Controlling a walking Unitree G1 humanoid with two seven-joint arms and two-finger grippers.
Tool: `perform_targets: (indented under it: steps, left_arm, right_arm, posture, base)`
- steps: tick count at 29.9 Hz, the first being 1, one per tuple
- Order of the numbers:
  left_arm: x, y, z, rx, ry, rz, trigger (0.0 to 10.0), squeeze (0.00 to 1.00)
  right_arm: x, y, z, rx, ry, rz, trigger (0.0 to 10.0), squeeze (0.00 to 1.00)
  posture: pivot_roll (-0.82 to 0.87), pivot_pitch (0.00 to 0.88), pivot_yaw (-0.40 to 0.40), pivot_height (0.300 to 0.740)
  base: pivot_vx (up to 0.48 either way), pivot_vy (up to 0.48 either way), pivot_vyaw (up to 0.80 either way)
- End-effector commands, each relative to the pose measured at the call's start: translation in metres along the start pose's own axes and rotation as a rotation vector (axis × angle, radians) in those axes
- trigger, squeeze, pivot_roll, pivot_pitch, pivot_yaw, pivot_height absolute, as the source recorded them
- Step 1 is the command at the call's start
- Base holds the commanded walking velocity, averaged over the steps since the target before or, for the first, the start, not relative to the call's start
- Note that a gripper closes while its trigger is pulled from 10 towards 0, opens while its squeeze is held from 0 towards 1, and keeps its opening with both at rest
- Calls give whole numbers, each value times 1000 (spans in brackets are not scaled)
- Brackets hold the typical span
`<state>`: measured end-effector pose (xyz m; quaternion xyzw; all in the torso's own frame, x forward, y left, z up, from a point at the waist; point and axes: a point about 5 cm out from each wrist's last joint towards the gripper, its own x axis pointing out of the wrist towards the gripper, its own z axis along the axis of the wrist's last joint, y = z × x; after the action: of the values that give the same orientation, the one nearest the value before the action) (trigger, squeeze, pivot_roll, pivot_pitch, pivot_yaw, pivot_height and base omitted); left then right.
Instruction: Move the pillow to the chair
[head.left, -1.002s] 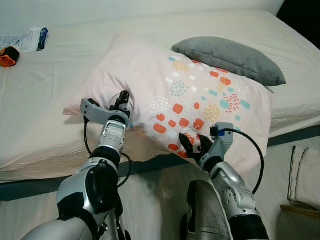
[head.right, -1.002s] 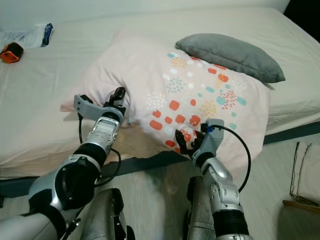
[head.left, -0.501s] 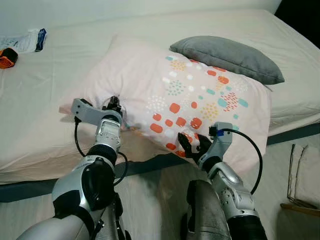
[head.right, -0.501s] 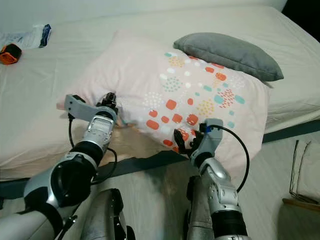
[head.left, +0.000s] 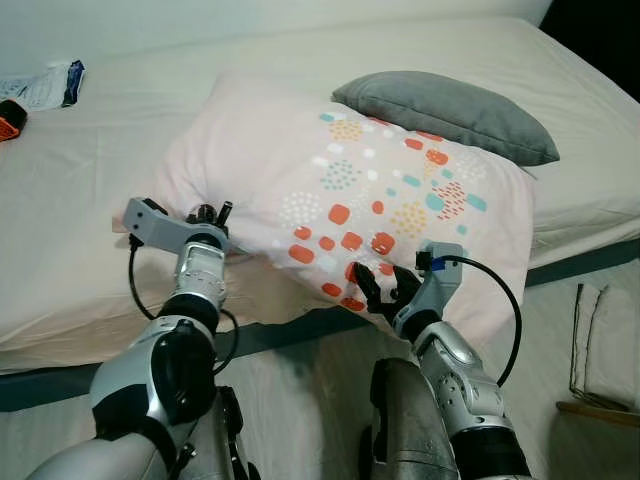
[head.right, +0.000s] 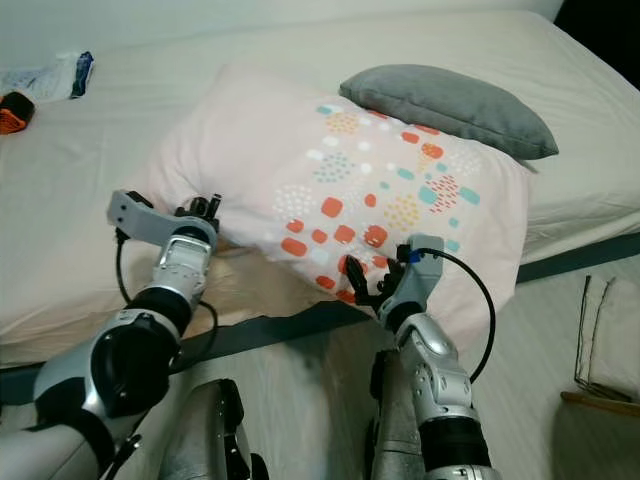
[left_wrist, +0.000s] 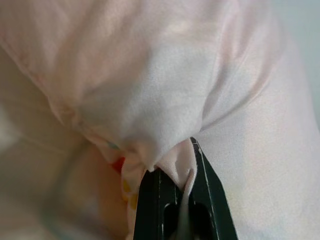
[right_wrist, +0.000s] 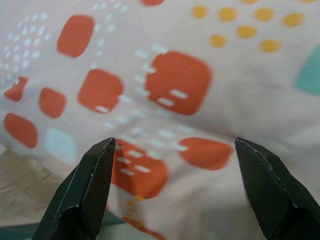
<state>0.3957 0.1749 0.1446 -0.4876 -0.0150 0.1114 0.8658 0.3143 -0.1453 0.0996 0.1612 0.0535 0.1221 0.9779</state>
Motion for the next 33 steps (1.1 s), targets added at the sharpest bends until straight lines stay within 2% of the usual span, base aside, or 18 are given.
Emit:
perform_targets:
  steps: [1, 2, 5, 6, 8, 10, 11, 12, 14, 15, 18, 23, 24, 28, 29, 33]
  left_arm:
    - [1, 15, 23, 50, -69, 14, 0, 0]
    - [1, 15, 23, 50, -69, 14, 0, 0]
    - [-1, 34, 49, 71, -149, 62, 0, 0]
    - [-1, 34, 49, 71, -149, 62, 0, 0]
    - [-3, 43, 65, 73, -206, 86, 0, 0]
    - [-4, 46, 70, 71, -225, 94, 0, 0]
    - [-5, 50, 75, 73, -241, 100, 0, 0]
    - [-5, 50, 75, 73, -241, 100, 0, 0]
    - [-7, 55, 78, 76, -254, 106, 0, 0]
    - [-7, 55, 78, 76, -254, 106, 0, 0]
    - [-9, 59, 79, 72, -259, 114, 0, 0]
    - [-9, 59, 80, 73, -260, 113, 0, 0]
    - [-8, 57, 81, 75, -260, 107, 0, 0]
    - [-7, 56, 82, 76, -261, 105, 0, 0]
    - [-6, 53, 82, 75, -260, 99, 0, 0]
    - [-6, 51, 81, 72, -258, 95, 0, 0]
  right_arm:
    - [-2, -5, -5, 34, 3, -20, 10000, 0]
    - [-2, -5, -5, 34, 3, -20, 10000, 0]
    - [-1, -7, -3, 60, -4, -22, 10000, 0]
    - [-1, -7, -3, 60, -4, -22, 10000, 0]
    - [0, -9, -2, 50, -21, -41, 10000, 0]
    - [0, -10, -2, 43, -33, -53, 10000, 0]
    - [-2, -16, 1, 55, -71, -109, 10000, 0]
    - [-2, -16, 1, 55, -71, -109, 10000, 0]
    - [-5, -33, -2, 103, -95, -262, 10000, 0]
    - [-5, -33, -2, 103, -95, -262, 10000, 0]
    - [-11, -49, -17, 235, -62, -394, 10000, 0]
    - [-17, -56, -28, 317, -33, -454, 10000, 0]
    - [-26, -64, -42, 379, -4, -506, 10000, 0]
    - [-29, -66, -46, 399, -5, -515, 10000, 0]
    - [-31, -67, -48, 436, -31, -500, 10000, 0]
    - [-28, -67, -47, 472, -57, -461, 10000, 0]
  posture:
    - [-70, 240, 32, 560]
    - [-70, 240, 32, 560]
    - [-62, 233, 24, 560]
    - [-62, 233, 24, 560]
    - [-53, 226, 17, 560]
    - [-51, 225, 16, 560]
    - [-47, 223, 14, 560]
    - [-47, 223, 14, 560]
    - [-44, 217, 14, 560]
    - [-44, 217, 14, 560]
    - [-42, 211, 14, 560]
    - [-39, 200, 13, 560]
    - [-34, 193, 15, 560]
    - [-33, 193, 15, 560]
    - [-34, 188, 21, 560]
    - [-32, 184, 23, 560]
  base:
    - [0, 0, 0]
    - [0, 0, 0]
    - [0, 0, 0]
    - [0, 0, 0]
    - [0, 0, 0]
    - [0, 0, 0]
    - [0, 0, 0]
    - [0, 0, 0]
    - [0, 0, 0]
    - [0, 0, 0]
    - [0, 0, 0]
    - [0, 0, 0]
    - [0, 0, 0]
    - [0, 0, 0]
    - [0, 0, 0]
    - [0, 0, 0]
